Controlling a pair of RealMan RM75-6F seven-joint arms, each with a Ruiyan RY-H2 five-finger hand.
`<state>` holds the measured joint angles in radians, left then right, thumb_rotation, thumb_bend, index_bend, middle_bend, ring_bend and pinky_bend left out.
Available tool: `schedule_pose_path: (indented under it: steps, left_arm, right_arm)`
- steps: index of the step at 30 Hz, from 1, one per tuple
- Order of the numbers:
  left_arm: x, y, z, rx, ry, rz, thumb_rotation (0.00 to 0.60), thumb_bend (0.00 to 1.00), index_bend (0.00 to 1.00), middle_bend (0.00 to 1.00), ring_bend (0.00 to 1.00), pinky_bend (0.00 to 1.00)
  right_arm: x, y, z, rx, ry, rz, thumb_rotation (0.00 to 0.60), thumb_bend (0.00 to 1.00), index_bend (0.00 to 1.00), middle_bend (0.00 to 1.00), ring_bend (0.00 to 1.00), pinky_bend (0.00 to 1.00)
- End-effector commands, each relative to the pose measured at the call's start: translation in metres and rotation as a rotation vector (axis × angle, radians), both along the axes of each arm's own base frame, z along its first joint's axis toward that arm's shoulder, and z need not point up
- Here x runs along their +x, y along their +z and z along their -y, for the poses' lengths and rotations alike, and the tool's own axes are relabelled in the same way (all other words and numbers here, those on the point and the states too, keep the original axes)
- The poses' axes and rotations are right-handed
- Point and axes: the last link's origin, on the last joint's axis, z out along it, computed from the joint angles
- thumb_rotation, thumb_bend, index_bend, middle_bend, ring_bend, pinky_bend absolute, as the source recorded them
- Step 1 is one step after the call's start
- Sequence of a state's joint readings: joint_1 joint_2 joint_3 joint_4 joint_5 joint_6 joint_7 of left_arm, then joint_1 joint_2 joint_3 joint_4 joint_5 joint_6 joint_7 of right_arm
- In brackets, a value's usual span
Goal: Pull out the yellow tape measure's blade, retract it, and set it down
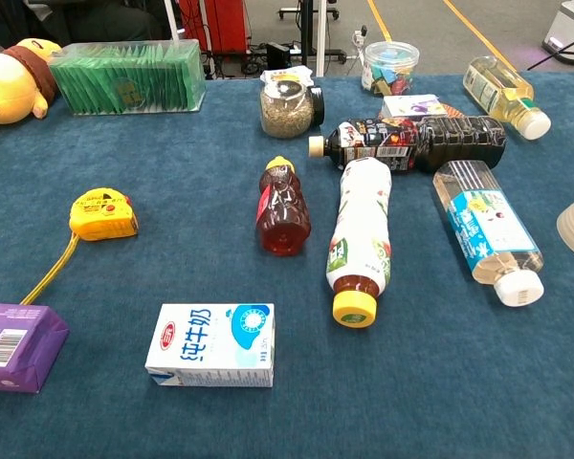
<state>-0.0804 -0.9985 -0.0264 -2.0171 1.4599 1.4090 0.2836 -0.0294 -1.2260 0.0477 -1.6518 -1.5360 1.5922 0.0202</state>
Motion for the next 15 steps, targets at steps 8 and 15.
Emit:
schedule_pose_path:
  steps: [8,15]
  left_arm:
    - [0.004,-0.019,-0.067,-0.182,-0.011,-0.132,0.600,0.22,0.32,0.24,0.11,0.25]
    - [0.008,-0.036,-0.106,-0.231,0.006,-0.145,0.600,0.21,0.25,0.14,0.03,0.23]
  right_arm:
    - [-0.002,0.000,0.002,0.000,-0.012,0.000,0.547,0.29,0.32,0.34,0.34,0.27]
    - [-0.004,-0.002,0.004,0.008,-0.023,0.004,0.548,0.29,0.32,0.34,0.34,0.27]
